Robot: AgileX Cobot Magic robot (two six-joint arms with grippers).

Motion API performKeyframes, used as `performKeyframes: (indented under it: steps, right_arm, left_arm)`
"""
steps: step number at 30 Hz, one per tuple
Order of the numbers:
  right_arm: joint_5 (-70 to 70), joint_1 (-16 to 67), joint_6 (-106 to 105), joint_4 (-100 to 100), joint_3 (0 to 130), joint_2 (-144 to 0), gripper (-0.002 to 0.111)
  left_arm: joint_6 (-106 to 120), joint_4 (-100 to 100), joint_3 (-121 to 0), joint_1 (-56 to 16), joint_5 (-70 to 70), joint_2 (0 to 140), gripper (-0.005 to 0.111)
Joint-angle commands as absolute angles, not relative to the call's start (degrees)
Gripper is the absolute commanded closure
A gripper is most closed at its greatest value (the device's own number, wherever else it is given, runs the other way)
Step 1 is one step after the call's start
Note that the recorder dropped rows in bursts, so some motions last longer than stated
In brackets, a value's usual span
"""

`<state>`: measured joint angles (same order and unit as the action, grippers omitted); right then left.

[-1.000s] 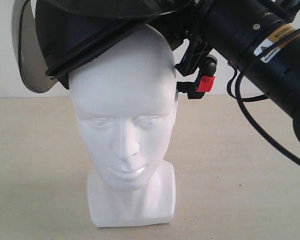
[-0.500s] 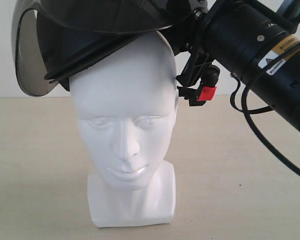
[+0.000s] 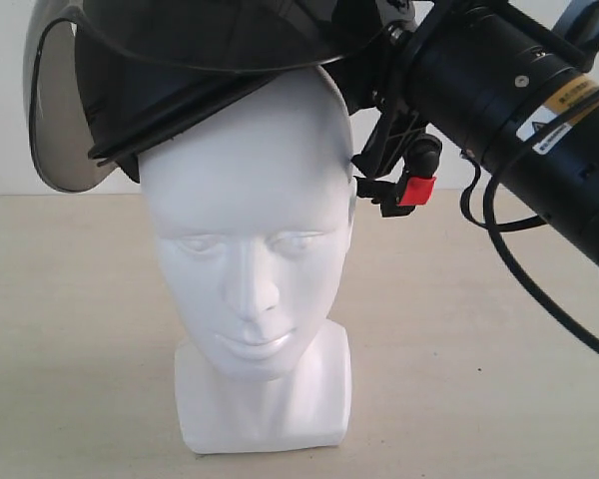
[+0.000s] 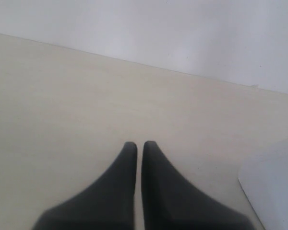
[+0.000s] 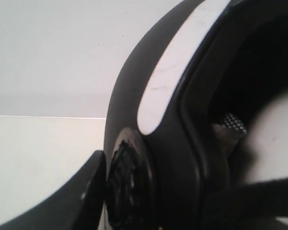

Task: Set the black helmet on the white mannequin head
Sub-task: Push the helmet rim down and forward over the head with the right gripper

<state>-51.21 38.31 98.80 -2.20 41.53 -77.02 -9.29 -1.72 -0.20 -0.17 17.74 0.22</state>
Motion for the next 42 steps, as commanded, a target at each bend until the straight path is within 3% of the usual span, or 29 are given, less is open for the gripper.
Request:
performKeyframes:
  steps: [1,18,29,42]
  right_arm:
    - [-42.8,38.3,94.7,-5.6,40.1,-77.2,0.108]
    - [-37.0,38.3,94.3,-6.3,40.1,-75.4,0.108]
    - [-24.4,38.3,87.0,-2.0,40.0,-69.1,0.108]
    - [-22.7,38.3,87.0,-0.7,34.6,-69.2,0.108]
  left_arm:
    - [-8.9,-2.1,0.0,0.0,17.5,0.0,0.102]
    - [-8.9,-2.1,0.0,0.0,17.5,0.0,0.102]
    - [-8.9,-2.1,0.0,0.0,17.5,0.0,0.102]
    - [-8.9,-2.1,0.0,0.0,17.5,0.0,0.102]
